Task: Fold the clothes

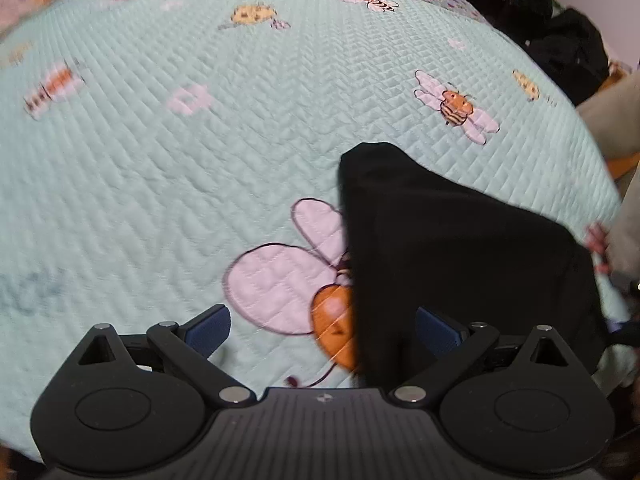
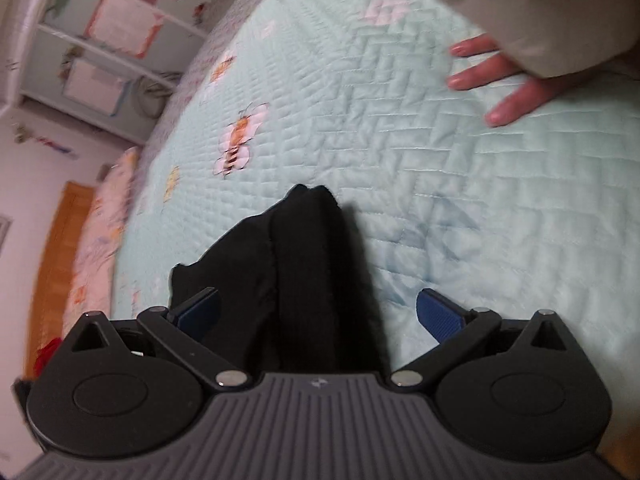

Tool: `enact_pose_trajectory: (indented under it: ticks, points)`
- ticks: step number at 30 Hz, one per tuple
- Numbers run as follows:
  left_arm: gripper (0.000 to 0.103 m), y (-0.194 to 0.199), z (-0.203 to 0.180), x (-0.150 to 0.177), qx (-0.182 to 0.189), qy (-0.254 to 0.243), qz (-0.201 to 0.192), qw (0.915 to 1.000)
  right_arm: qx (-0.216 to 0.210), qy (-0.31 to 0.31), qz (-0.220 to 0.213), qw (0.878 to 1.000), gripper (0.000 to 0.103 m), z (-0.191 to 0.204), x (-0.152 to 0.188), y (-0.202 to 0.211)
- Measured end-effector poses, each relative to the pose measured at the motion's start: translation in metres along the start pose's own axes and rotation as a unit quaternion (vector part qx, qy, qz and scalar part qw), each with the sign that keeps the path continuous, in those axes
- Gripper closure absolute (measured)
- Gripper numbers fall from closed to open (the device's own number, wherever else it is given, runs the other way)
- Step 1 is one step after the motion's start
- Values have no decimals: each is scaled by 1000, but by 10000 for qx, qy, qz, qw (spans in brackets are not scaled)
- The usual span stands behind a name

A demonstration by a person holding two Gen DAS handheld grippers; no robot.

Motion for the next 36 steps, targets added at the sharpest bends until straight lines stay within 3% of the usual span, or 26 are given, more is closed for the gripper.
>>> enact_pose_trajectory:
  ticks: [6, 11, 20, 27, 36]
  points:
    - [4, -24, 5, -11, 564, 305, 207, 9977, -458, 341, 567, 9968, 0, 1, -18, -15]
    - [1, -44, -8, -13, 529, 127, 382, 9978, -465, 619, 834, 9935, 0, 11, -25, -28]
    - [1, -59, -35, -20, 407, -219, 362, 9983, -649, 908, 1171, 9868, 0, 25, -34, -51]
    - [1, -67, -59, -20, 168, -560, 238, 9980, -779, 1071, 1129, 9847, 0, 25, -32, -49]
    - [1, -70, -73, -20, 434, -947, 112, 9945, -714, 1286, 935, 9847, 0, 30, -27, -51]
Point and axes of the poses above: each gripper's, at about its wrist camera, not at the fingertips, and y roughly against the way its jaws point, z to its left, x to its underside, the point moved 3 cm from there along -y, roughly the way its jaws point, and after that the axes turned 12 degrees about z, right-handed, at the moved point
